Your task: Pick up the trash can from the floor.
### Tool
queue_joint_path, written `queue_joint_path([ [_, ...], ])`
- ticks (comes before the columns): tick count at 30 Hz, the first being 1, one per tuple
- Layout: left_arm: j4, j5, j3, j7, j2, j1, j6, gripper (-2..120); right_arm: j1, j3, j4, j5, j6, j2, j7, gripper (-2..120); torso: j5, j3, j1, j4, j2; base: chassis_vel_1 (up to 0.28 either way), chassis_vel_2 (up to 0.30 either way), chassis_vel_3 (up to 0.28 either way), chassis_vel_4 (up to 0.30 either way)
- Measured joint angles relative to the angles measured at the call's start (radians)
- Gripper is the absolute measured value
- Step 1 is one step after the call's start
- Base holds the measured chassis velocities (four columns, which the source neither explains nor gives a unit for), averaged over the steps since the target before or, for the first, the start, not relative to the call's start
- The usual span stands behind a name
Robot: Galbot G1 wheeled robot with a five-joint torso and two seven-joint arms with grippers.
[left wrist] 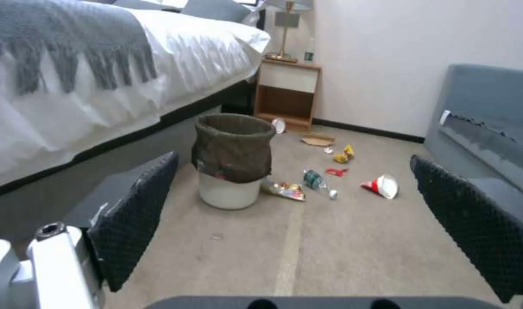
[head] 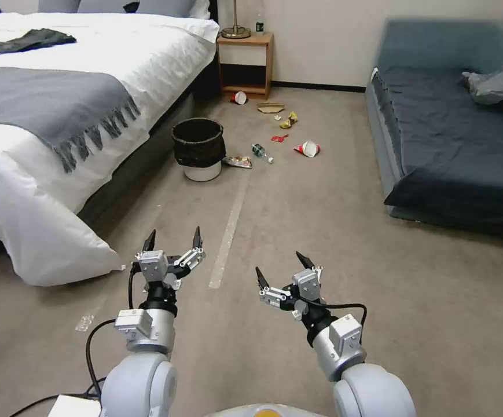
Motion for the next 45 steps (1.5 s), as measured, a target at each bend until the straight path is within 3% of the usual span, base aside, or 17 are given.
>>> queue_joint_path([
  [45, 0.019, -0.003, -0.006, 0.003, 0.000, -0.012, -0.004, 100, 0.009, 0.005, -0.027, -0.002, 0.033, 0.000, -0.003, 100, 0.0001, 0.000, 0.000, -0.0001, 0.000, -0.208, 0.208, 0.209, -0.209],
])
